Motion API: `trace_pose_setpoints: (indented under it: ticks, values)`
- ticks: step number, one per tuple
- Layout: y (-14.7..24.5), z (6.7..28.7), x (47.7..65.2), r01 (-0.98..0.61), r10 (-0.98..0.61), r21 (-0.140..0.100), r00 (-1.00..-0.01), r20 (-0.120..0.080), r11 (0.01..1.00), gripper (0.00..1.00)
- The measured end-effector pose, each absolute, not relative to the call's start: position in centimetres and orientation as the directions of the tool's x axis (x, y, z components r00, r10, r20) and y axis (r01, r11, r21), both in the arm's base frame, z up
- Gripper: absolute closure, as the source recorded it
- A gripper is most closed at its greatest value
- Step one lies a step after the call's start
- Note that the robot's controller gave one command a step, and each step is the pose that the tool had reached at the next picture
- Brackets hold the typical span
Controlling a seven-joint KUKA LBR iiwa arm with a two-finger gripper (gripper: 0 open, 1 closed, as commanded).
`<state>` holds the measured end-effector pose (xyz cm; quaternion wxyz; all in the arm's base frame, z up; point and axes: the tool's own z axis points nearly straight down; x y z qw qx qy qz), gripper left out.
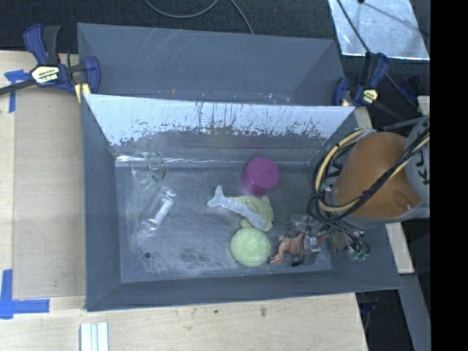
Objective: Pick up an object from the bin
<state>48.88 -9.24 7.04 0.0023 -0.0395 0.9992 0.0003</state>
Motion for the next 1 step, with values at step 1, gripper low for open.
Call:
trace_pose_setpoints:
  ticks: [1]
  values:
    - [-9.25,8.07,48.78,-0.079,-0.079,0.001,-0.997,0.000,0.997,1.00]
